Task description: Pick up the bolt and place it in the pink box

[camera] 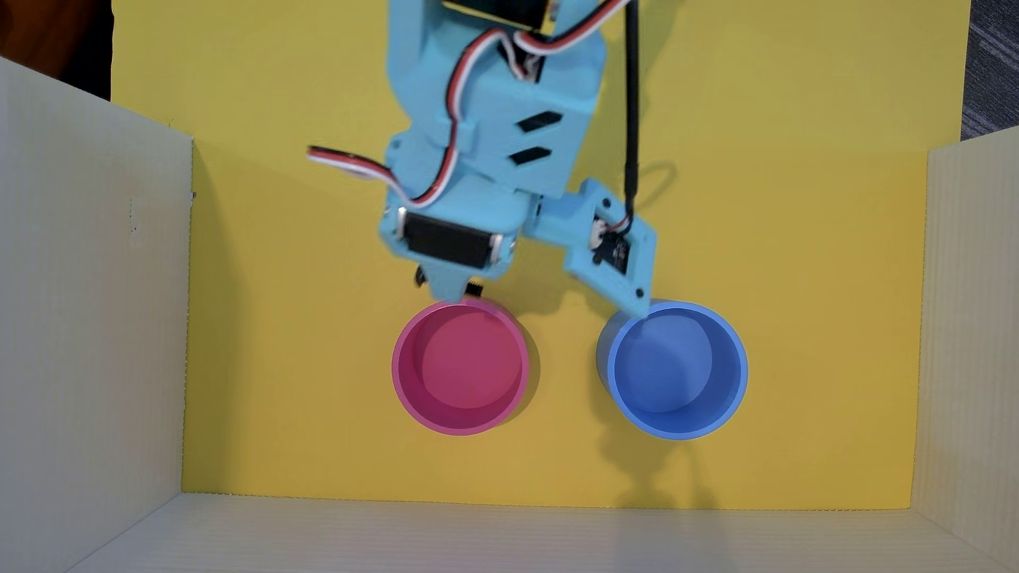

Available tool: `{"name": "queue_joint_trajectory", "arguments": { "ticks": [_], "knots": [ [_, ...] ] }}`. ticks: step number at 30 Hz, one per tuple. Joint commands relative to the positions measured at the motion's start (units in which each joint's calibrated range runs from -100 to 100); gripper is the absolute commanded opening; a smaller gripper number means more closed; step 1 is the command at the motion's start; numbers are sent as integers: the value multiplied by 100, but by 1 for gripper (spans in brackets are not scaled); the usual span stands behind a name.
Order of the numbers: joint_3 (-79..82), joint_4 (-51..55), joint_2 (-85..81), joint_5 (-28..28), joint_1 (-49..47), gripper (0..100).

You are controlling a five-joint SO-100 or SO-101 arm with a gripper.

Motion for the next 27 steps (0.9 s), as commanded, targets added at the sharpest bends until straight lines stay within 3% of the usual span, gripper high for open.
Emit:
{"name": "queue_joint_trajectory", "arguments": {
  "ticks": [1, 12, 27],
  "knots": [
    [-677, 27, 144, -17, -3, 2],
    [-1880, 52, 1432, -17, -10, 2],
    [-3662, 902, 2779, -121, -238, 2]
  ]
}}
